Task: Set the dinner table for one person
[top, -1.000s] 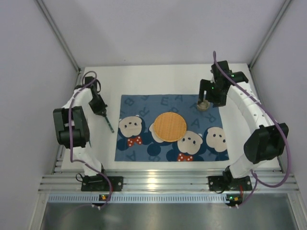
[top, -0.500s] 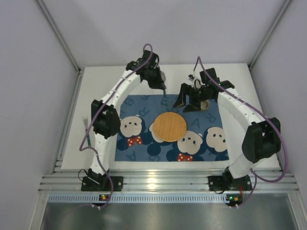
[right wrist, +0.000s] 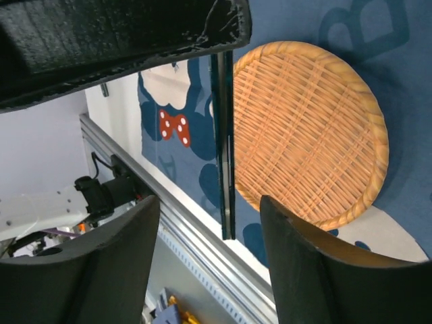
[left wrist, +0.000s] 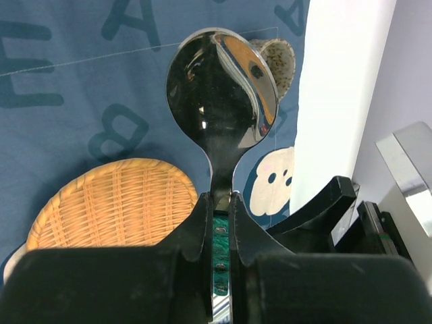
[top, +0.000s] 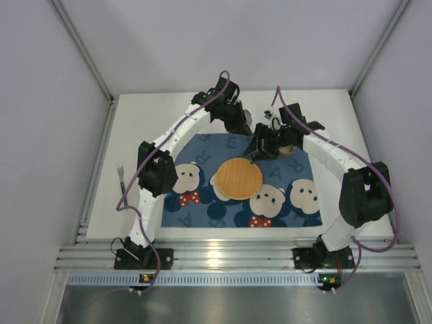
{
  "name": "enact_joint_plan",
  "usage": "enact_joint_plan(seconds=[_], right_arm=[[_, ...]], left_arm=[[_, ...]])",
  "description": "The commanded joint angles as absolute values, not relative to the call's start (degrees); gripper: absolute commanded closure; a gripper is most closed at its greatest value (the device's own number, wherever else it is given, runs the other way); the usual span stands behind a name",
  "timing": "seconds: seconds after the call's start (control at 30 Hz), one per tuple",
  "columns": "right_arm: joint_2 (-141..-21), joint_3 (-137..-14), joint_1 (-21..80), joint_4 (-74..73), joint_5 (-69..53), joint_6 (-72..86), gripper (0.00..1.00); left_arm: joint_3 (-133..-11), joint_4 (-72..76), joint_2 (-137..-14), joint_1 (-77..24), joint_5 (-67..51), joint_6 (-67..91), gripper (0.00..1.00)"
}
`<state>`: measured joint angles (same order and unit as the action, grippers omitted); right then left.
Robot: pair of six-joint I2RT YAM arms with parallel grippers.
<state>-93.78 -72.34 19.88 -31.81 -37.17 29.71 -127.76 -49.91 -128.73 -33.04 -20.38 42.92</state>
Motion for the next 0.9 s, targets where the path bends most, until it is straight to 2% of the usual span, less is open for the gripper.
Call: enact_joint_plan(seconds=[0.0, 0.03, 0.13, 0.17, 0.2, 0.27, 0.33, 0.37, 0.57, 0.6, 0.63, 0.7, 0.77, 0.87], right_arm=[[-92.9, -71.9, 20.7, -28.1, -35.6, 29.4, 0.44], [-93.0, -71.8, 20.7, -28.0, -35.8, 29.2, 0.56], [-93.4, -71.7, 20.7, -28.0, -35.3, 28.4, 0.79], [-93.2, -71.7, 20.7, -28.0, -34.9, 28.3, 0.95], [-93.0, -71.8, 20.7, -28.0, -34.5, 28.2, 1.00], [-92.2, -71.9, 20.7, -28.1, -33.6, 28.2, 1.00], [-91.7, -71.8, 20.4, -28.3, -32.9, 28.2, 1.00], [-91.0, -71.5, 19.7, -28.6, -32.6, 28.1, 1.00], [-86.8, -65.2, 14.6, -30.3, -31.2, 25.8, 1.00], [-85.7, -63.7, 14.0, -31.4, -30.9, 25.1, 1.00], [-85.2, -63.0, 13.2, -31.7, -30.9, 24.2, 1.00], [-83.6, -61.1, 11.7, -33.4, -31.2, 23.1, 1.00], [-82.4, -59.4, 10.9, -35.3, -31.6, 21.4, 1.00], [-82.2, -57.7, 10.6, -38.7, -32.2, 18.4, 1.00]], left_arm=[[-126.2, -46.8, -122.3, -33.2, -22.2, 44.4, 1.00], [-125.6, -46.0, -121.7, -33.2, -22.6, 44.6, 1.00], [-123.0, -42.9, -120.6, -33.2, -23.6, 45.0, 1.00], [-122.3, -42.0, -119.7, -33.2, -23.6, 45.3, 1.00], [-121.1, -41.3, -119.4, -33.2, -23.6, 45.4, 1.00], [-119.7, -40.6, -118.8, -33.2, -23.6, 45.5, 1.00], [-118.9, -40.5, -118.7, -33.1, -23.6, 45.0, 0.94], [-118.6, -40.8, -118.6, -33.2, -23.7, 44.9, 0.82], [-118.0, -42.1, -117.3, -33.0, -23.1, 42.5, 0.46], [-118.0, -42.8, -117.2, -32.8, -22.9, 42.1, 0.28], [-118.0, -43.8, -117.0, -32.5, -22.4, 41.7, 0.22], [-117.3, -45.9, -115.8, -31.6, -19.8, 40.0, 0.16], [-115.4, -48.8, -113.1, -30.2, -14.8, 38.3, 0.15], [-107.9, -49.2, -107.8, -25.9, -9.2, 36.0, 0.11]])
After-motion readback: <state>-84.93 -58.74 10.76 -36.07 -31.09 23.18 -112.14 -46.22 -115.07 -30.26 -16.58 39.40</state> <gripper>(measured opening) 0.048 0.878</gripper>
